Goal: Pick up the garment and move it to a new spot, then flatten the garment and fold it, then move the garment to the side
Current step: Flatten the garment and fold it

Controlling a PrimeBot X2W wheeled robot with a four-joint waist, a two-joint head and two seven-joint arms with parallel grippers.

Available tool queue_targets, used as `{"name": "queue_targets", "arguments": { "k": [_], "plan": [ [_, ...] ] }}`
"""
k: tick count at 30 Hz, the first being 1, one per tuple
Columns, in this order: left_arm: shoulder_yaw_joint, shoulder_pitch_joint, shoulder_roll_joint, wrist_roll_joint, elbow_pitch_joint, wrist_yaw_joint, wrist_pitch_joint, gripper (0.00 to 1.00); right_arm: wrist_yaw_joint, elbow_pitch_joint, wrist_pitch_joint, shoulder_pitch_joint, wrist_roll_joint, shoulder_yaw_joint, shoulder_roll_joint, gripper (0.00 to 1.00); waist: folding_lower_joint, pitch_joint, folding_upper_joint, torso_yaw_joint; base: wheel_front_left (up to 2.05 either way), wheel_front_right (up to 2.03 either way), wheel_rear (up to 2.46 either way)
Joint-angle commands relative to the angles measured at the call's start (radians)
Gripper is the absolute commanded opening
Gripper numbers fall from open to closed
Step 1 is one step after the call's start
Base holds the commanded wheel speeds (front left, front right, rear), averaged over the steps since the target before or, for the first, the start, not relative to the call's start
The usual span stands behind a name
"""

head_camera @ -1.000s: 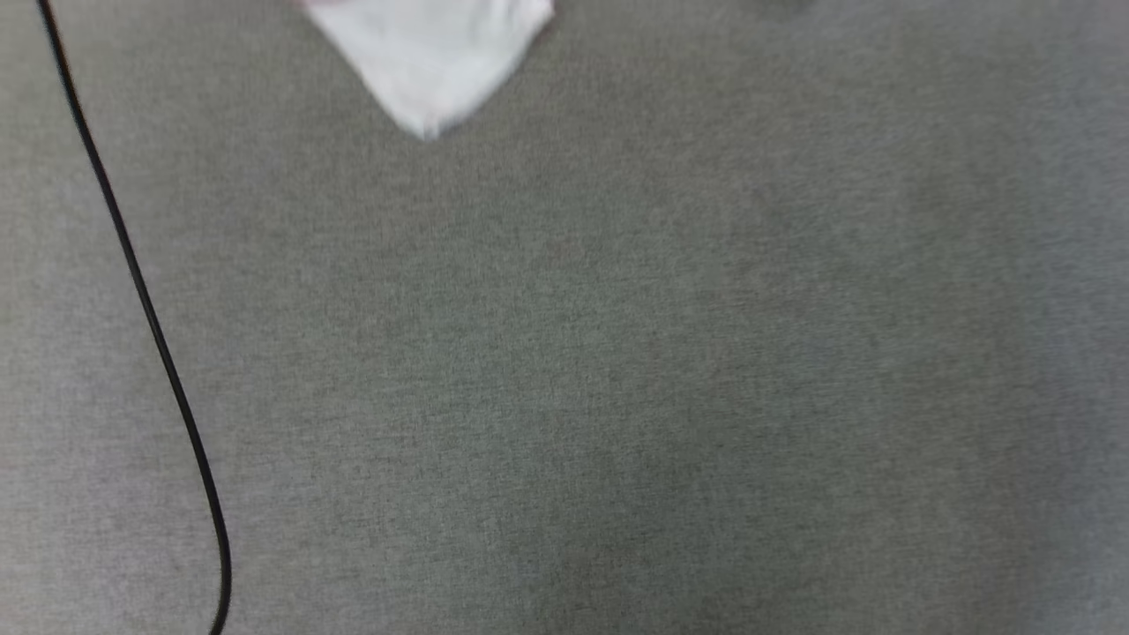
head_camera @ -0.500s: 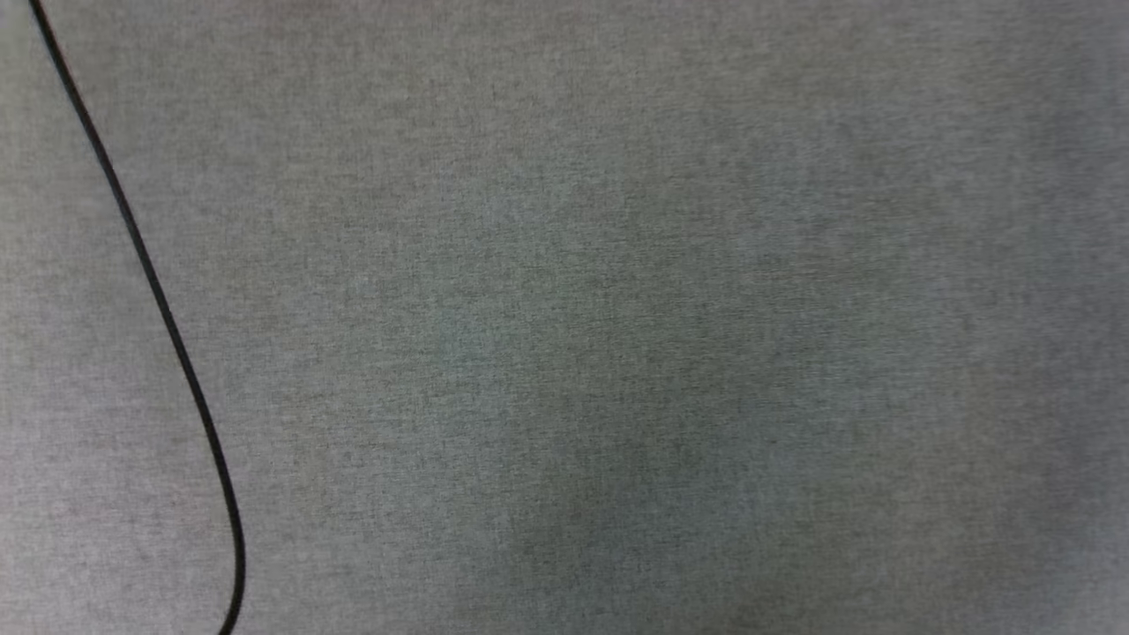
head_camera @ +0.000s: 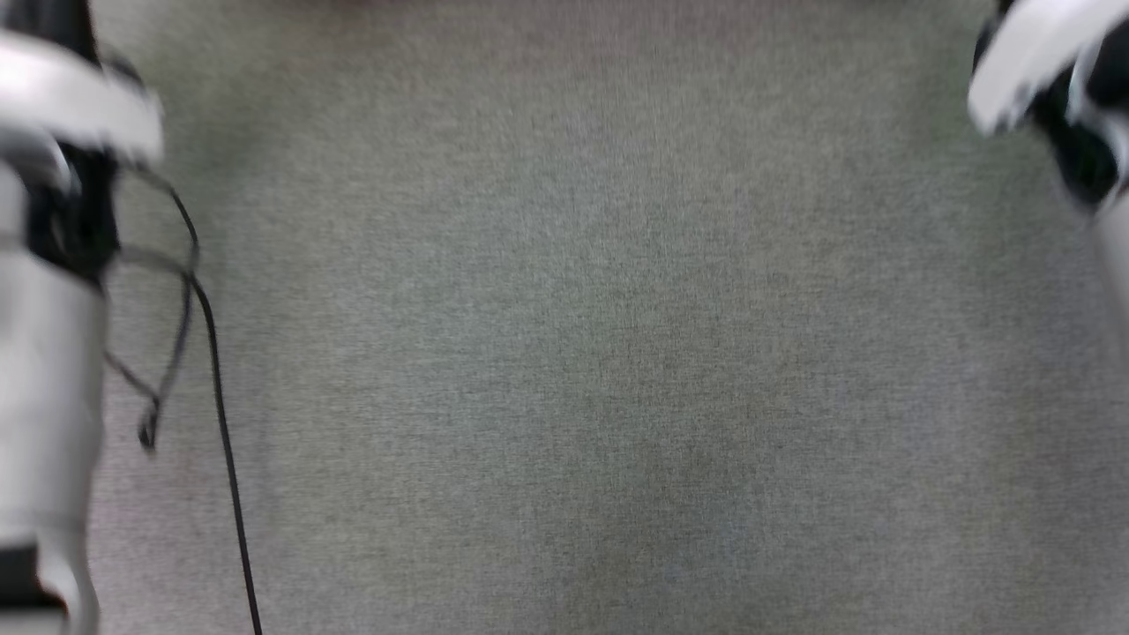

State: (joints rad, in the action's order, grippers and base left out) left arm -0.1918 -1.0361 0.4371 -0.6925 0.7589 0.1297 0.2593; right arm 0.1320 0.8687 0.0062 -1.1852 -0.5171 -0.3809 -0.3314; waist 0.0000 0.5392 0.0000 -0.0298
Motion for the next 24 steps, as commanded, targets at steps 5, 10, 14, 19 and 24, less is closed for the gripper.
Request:
{"name": "queue_targets", "arguments": {
  "k": [5,10,14,19,24],
  "plan": [
    [0.067,0.285,-0.008,-0.002,-0.143,-0.021,0.008,0.00,-0.003,-0.054,-0.046,0.217,-0.063,-0.006,-0.050,0.00,0.0000,-0.097,0.0000,0.013,0.00,0.00,0.00],
    [0.101,0.519,-0.024,-0.005,-0.251,-0.056,0.008,0.00,-0.004,-0.102,-0.071,0.393,-0.093,0.008,-0.076,0.00,0.0000,-0.169,0.0000,0.015,0.00,0.00,0.00],
    [0.106,0.675,-0.022,-0.006,-0.323,-0.085,0.000,0.00,-0.004,-0.143,-0.077,0.525,-0.090,0.030,-0.081,0.00,0.0000,-0.236,0.0000,0.020,0.00,0.00,0.00],
    [0.114,0.852,-0.021,-0.027,-0.415,-0.130,-0.040,0.00,-0.007,-0.210,-0.058,0.693,-0.075,0.083,-0.083,0.00,0.0000,-0.323,0.0000,0.028,0.00,0.00,0.00],
    [0.133,1.023,-0.024,-0.056,-0.514,-0.186,-0.088,0.00,-0.007,-0.307,-0.005,0.866,-0.046,0.147,-0.075,0.00,0.0000,-0.396,0.0000,0.030,0.00,0.00,0.00]
  ]
}}
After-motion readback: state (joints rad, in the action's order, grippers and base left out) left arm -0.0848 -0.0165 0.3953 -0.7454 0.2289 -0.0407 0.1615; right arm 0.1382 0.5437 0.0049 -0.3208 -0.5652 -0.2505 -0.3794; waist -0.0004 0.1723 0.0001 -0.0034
